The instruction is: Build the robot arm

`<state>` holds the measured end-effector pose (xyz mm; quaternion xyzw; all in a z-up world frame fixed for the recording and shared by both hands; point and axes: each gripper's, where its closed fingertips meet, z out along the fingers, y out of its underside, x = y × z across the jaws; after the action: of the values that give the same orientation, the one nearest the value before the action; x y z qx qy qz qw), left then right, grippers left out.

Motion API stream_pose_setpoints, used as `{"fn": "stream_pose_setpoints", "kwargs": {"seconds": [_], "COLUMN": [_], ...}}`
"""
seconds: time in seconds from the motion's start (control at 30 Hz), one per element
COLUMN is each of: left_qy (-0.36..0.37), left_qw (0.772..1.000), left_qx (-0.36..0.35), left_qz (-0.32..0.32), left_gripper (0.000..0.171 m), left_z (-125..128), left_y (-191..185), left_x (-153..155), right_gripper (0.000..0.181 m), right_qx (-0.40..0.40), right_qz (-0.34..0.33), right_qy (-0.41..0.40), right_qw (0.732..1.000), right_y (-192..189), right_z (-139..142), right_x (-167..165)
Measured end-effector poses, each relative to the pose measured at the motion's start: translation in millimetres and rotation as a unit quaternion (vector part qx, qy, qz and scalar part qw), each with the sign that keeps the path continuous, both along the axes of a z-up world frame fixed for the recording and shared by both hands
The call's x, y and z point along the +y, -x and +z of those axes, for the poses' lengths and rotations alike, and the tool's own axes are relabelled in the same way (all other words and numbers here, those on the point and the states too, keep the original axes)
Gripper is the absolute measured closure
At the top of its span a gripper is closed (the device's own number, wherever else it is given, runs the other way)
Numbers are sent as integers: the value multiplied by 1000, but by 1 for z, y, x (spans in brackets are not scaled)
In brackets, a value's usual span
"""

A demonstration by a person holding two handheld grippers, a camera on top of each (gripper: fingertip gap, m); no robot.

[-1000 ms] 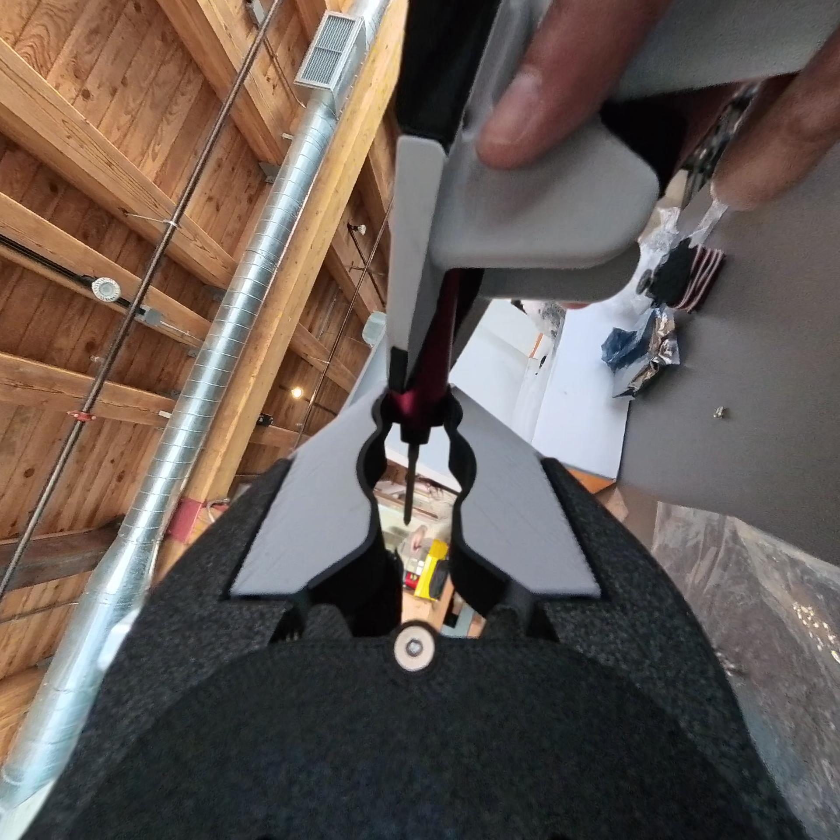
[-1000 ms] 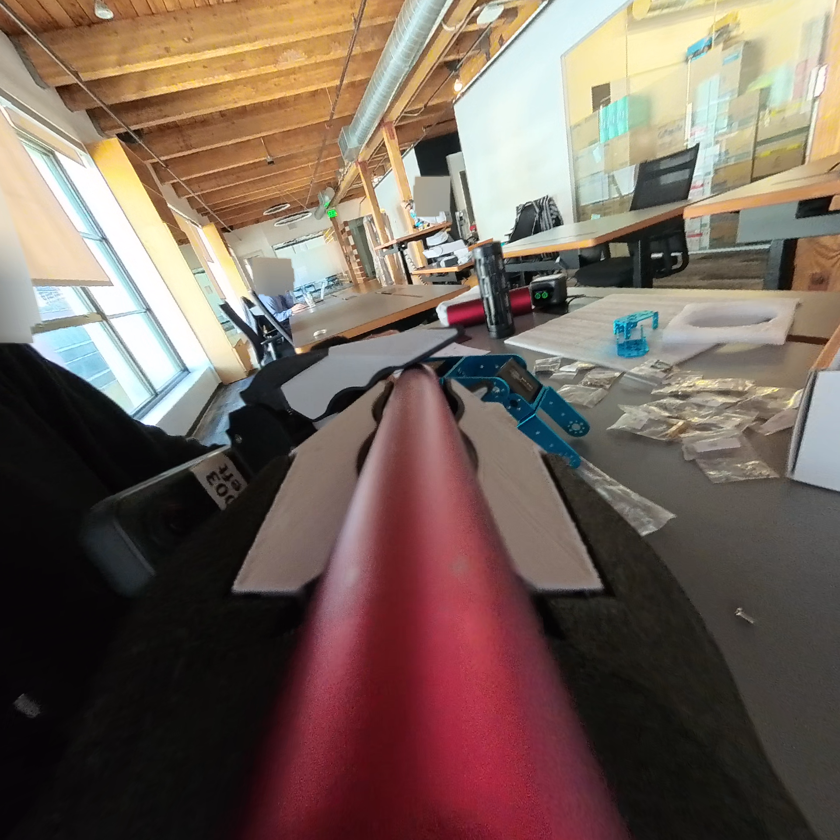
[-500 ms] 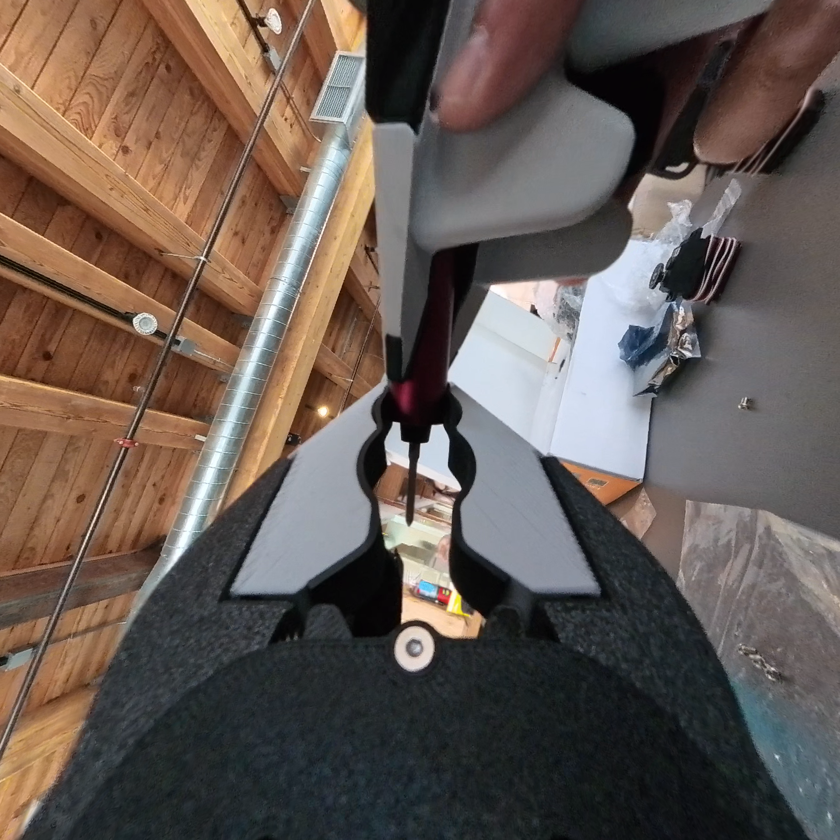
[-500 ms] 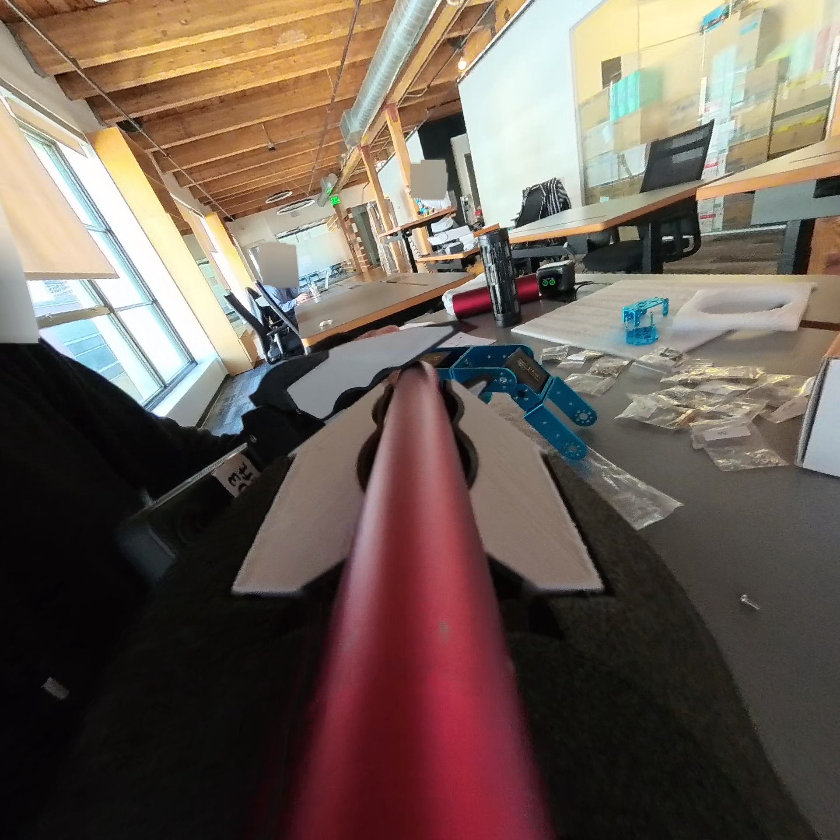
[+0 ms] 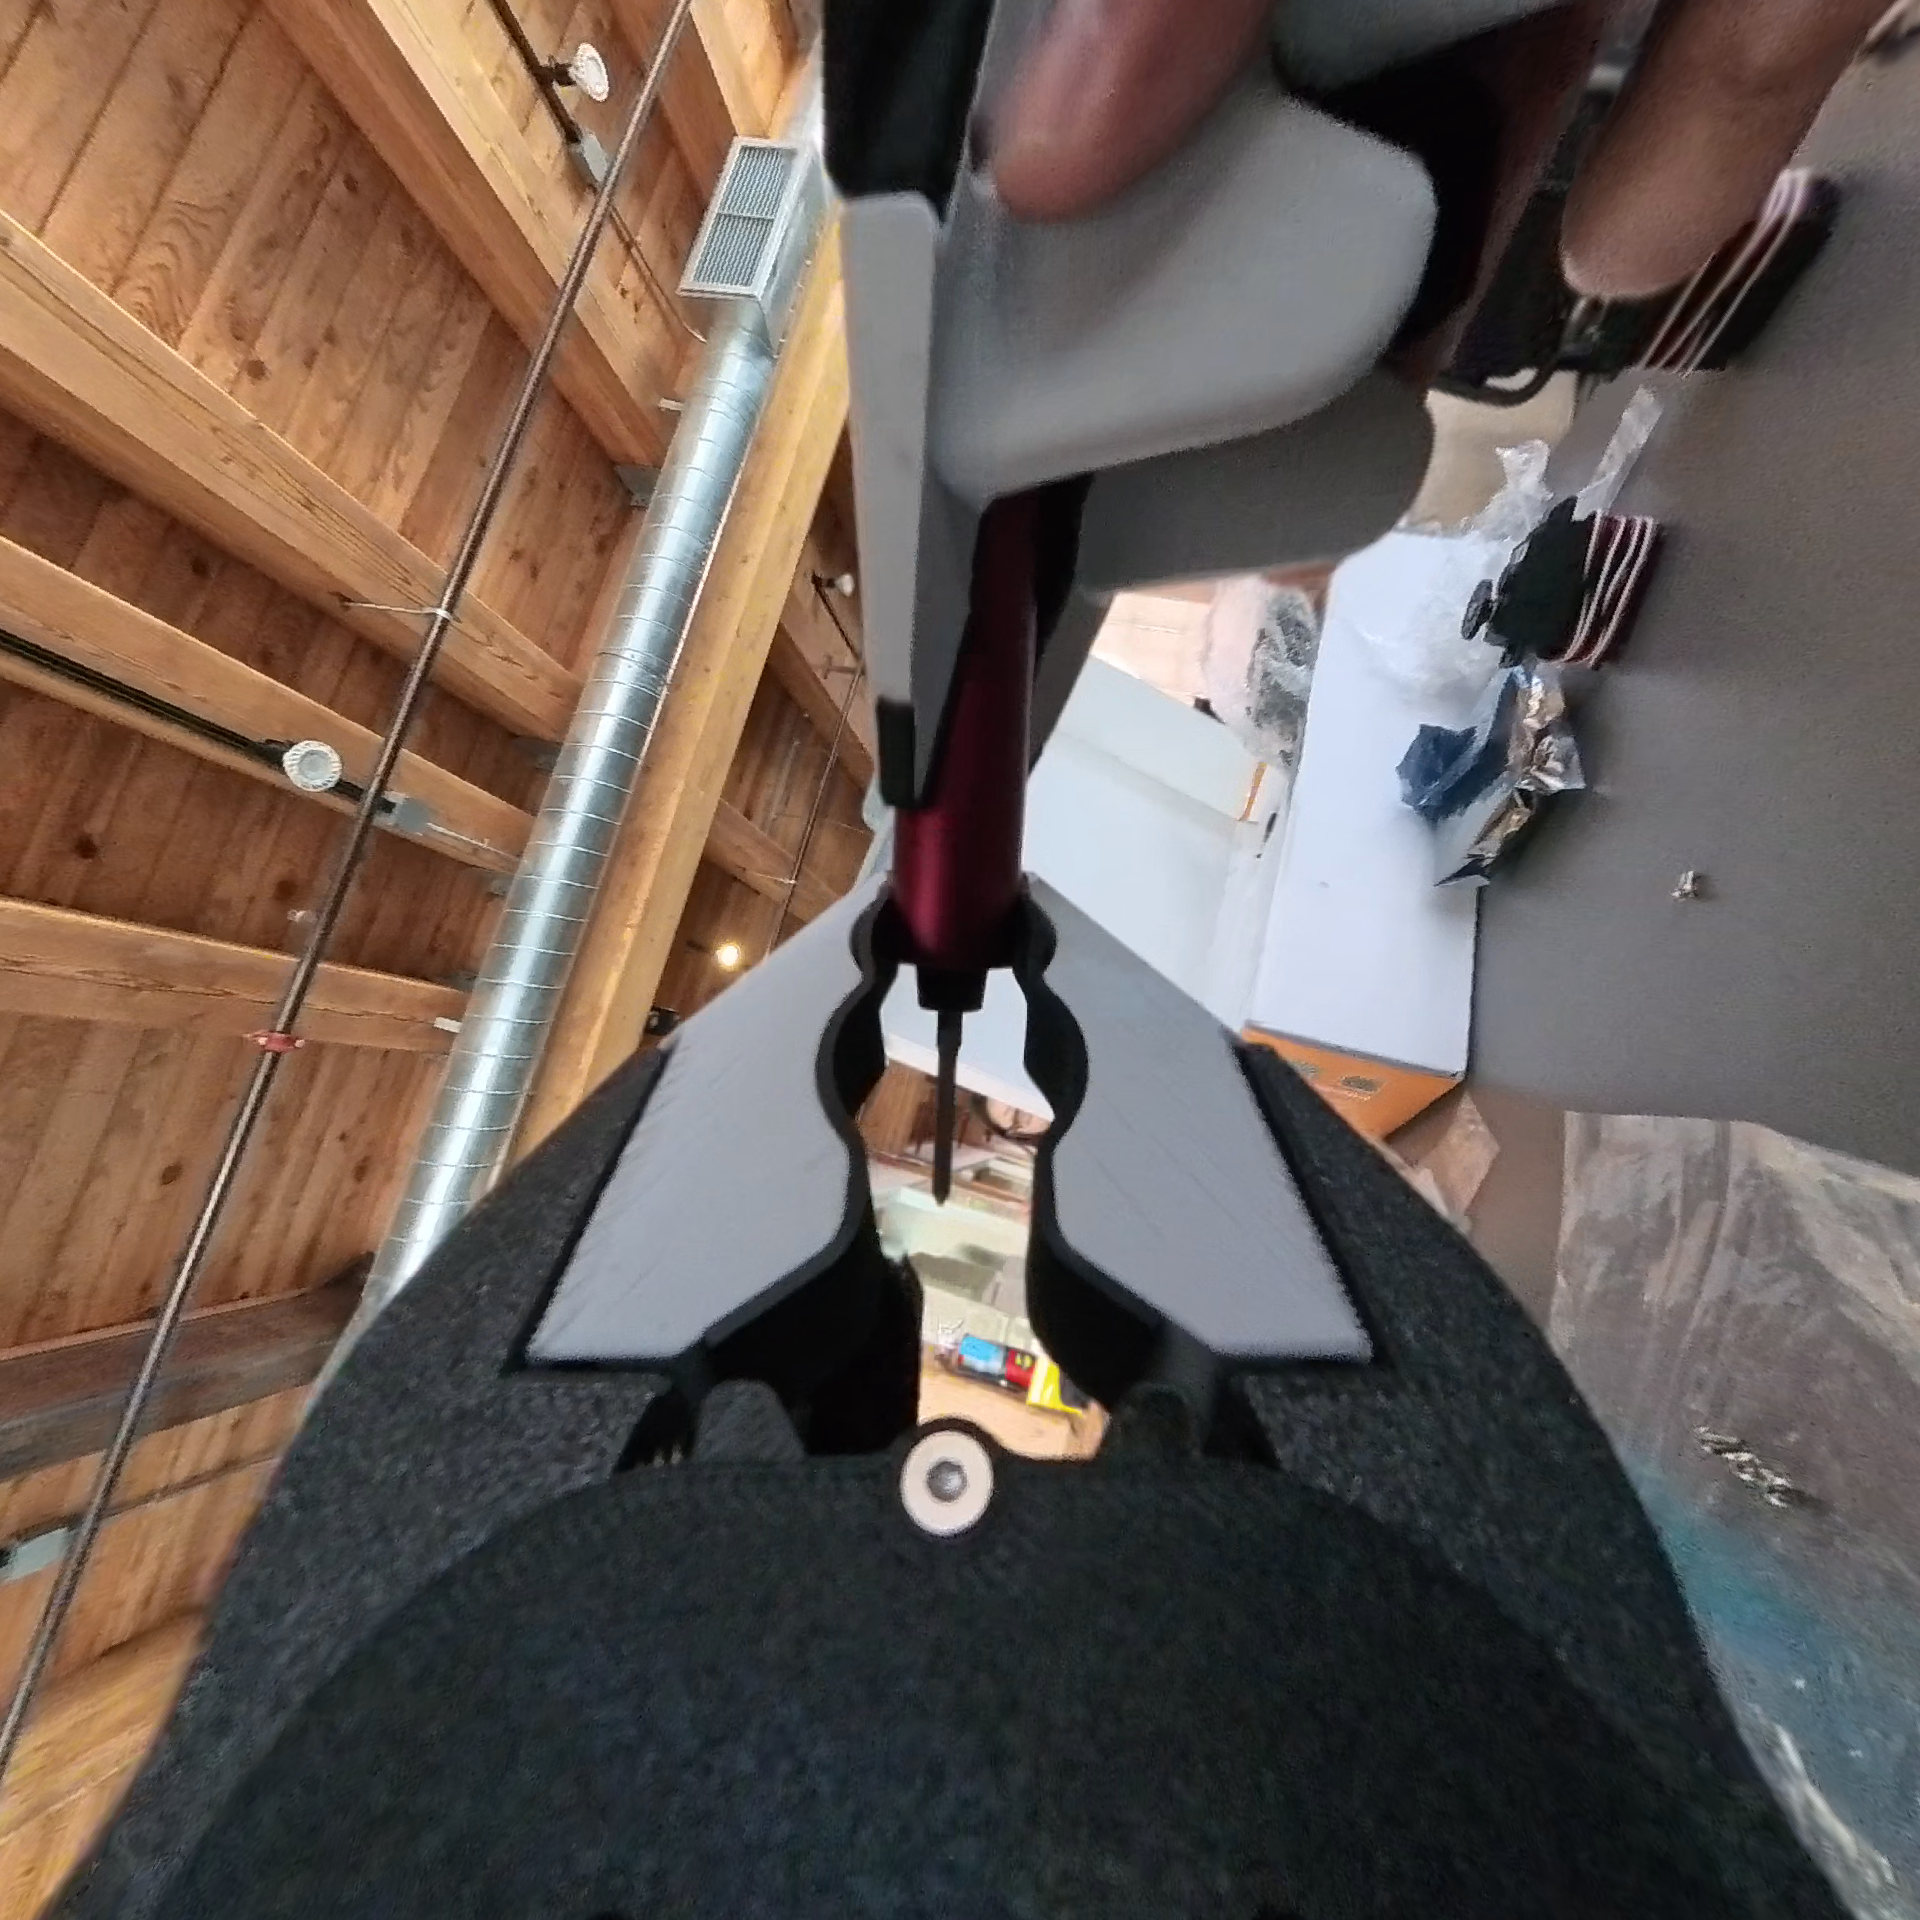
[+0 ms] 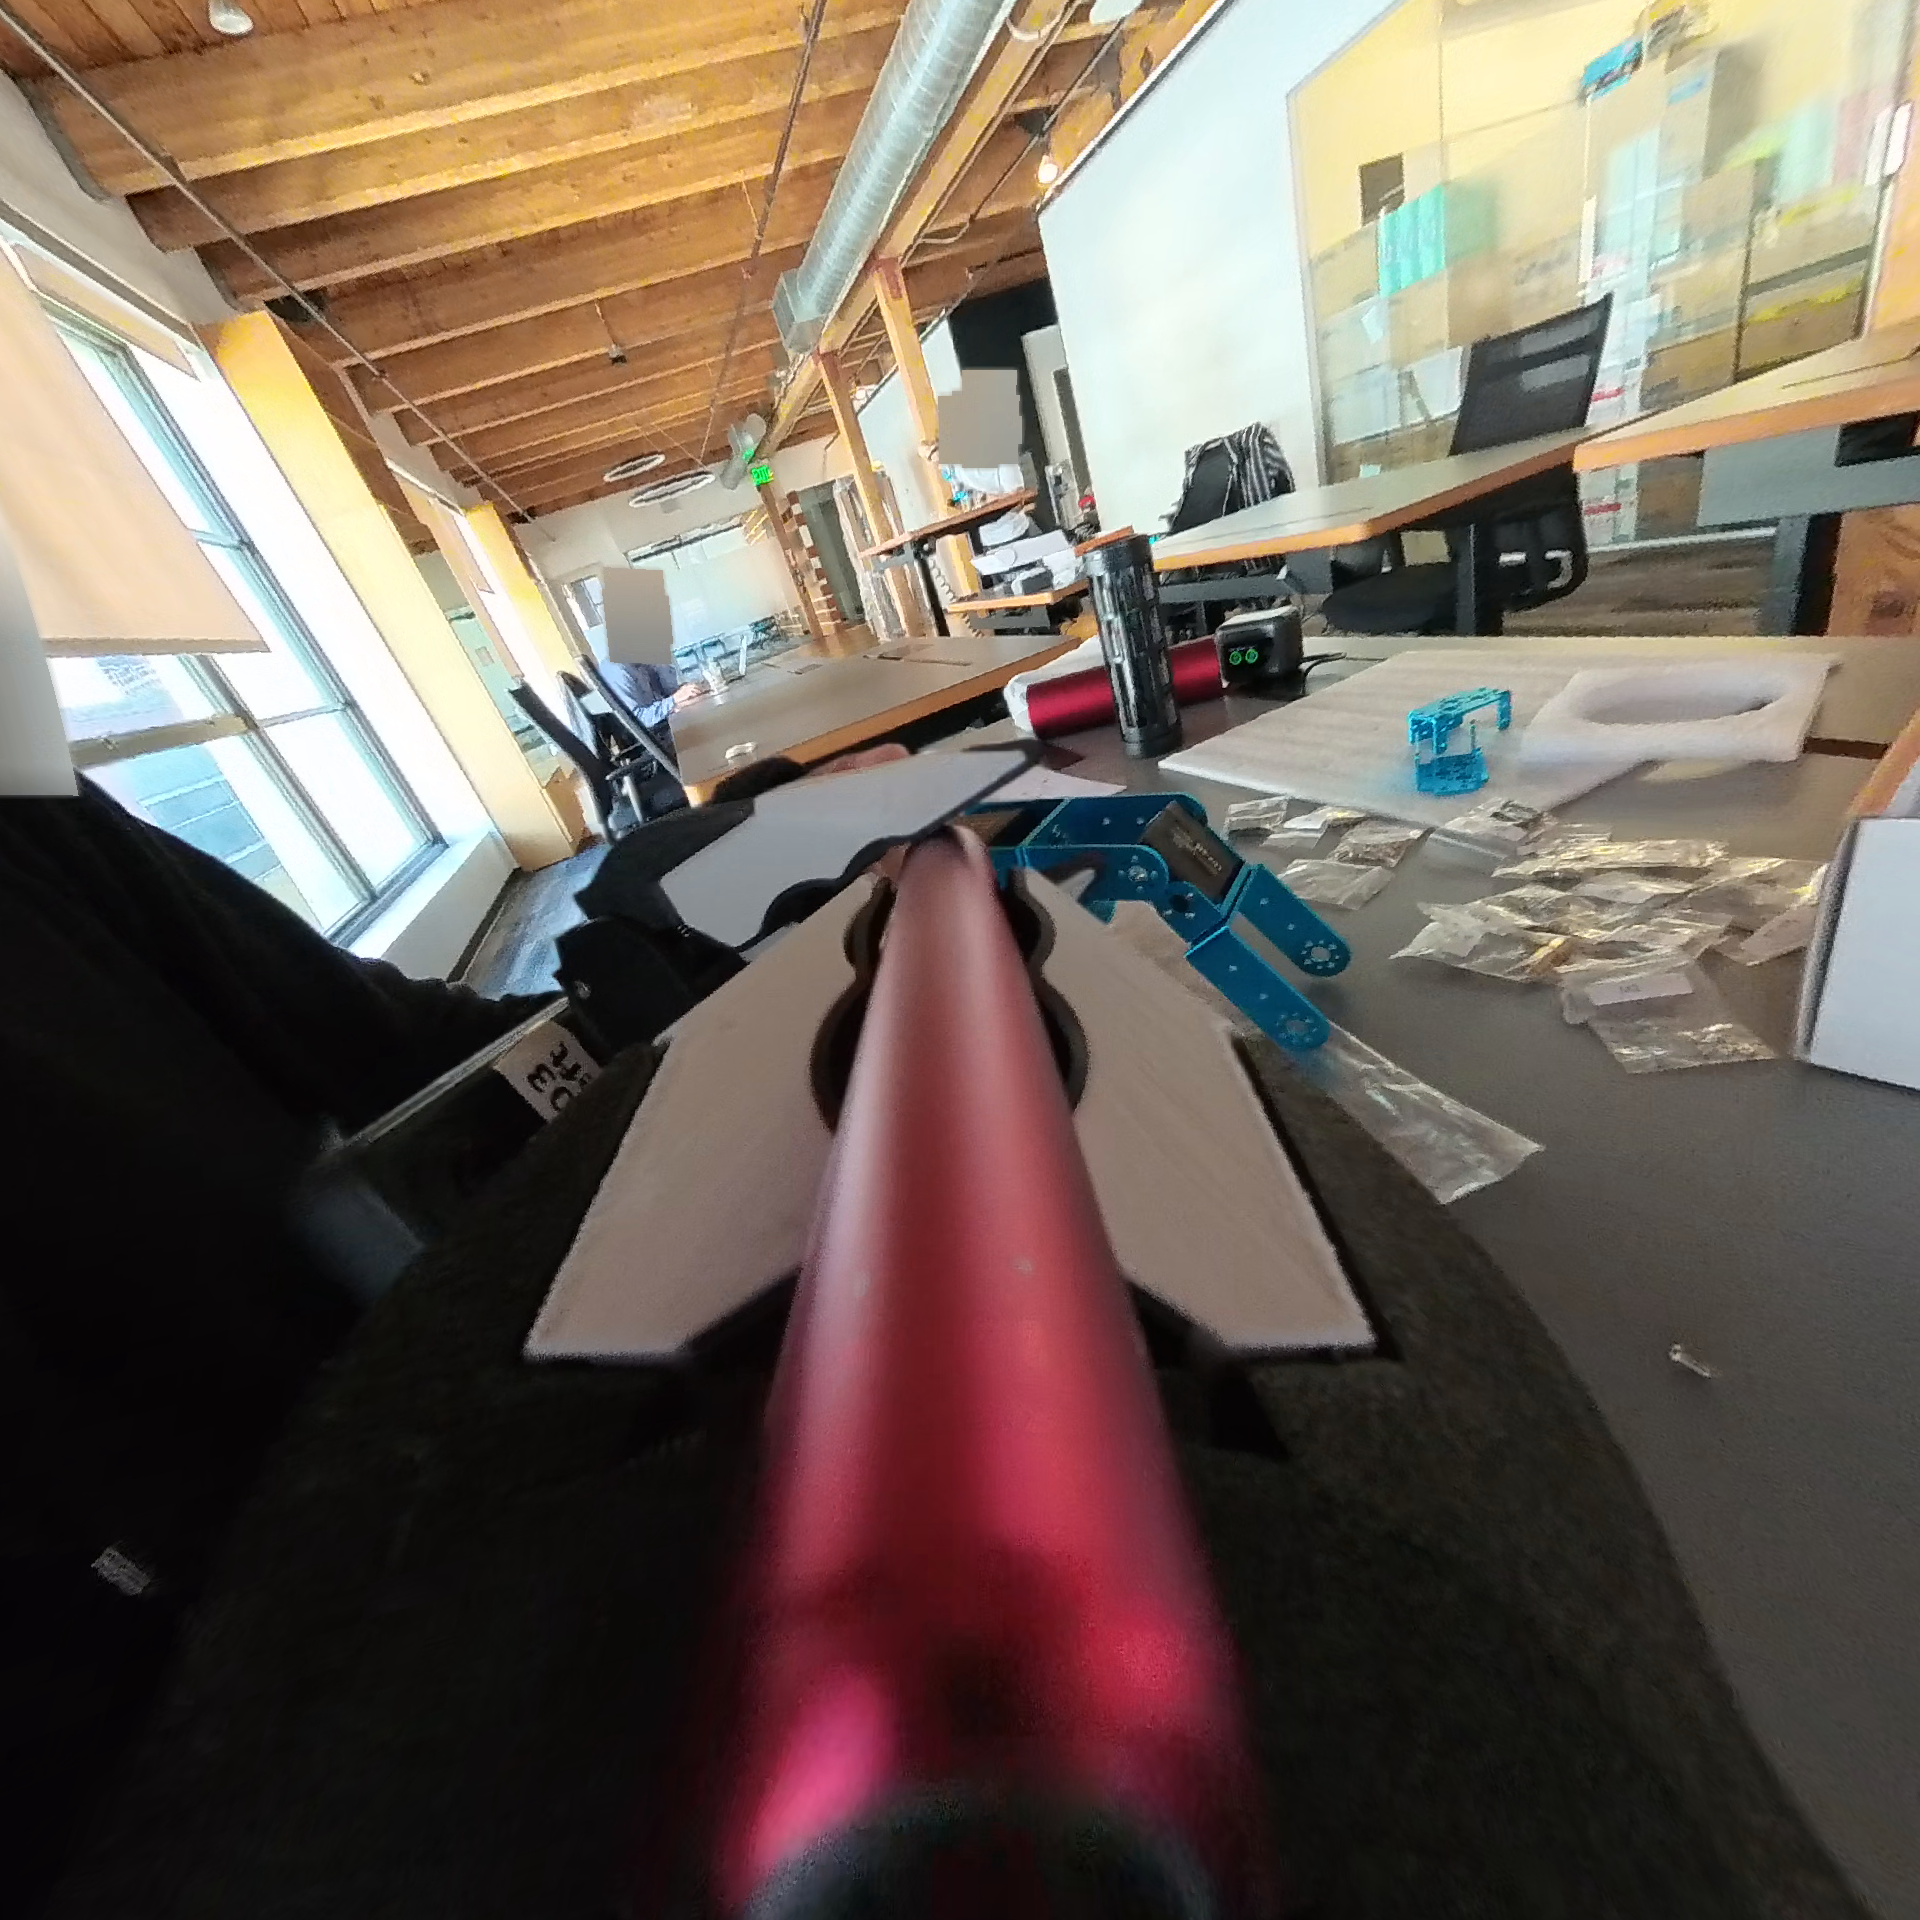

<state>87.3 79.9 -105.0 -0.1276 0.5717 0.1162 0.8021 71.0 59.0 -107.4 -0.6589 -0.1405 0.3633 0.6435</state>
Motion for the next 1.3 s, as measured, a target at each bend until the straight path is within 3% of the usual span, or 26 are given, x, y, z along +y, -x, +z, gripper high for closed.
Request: {"fn": "stream_pose_setpoints", "kwargs": {"seconds": [0.8,0.9,1.03,1.1,1.17,1.23,1.3], "left_qy": [-37,-8,112,207,313,418,506], "left_qw": [999,1000,989,959,905,824,723], "left_qx": [-26,-13,69,151,229,317,399], "left_qz": [5,-4,-74,-121,-173,-212,-250], "left_gripper": [152,152,153,153,153,153,153], "left_z": [1,-2,-14,-30,-40,-49,-53], "left_y": [3,1,-6,-8,-6,0,13], "left_x": [-1,0,-3,-9,-17,-25,-34], "right_gripper": [159,158,159,159,161,158,159], "right_qx": [34,31,-3,-63,-121,-173,-221], "right_qz": [7,-4,-12,-12,1,29,45], "right_qy": [-14,-18,-34,-55,-94,-92,-103], "right_qw": [999,999,999,996,988,980,969], "right_y": [-4,-6,-7,-7,-3,4,9], "right_z": [6,6,6,4,5,-2,-6], "right_x": [-8,-8,-8,-9,-12,-14,-15]}}
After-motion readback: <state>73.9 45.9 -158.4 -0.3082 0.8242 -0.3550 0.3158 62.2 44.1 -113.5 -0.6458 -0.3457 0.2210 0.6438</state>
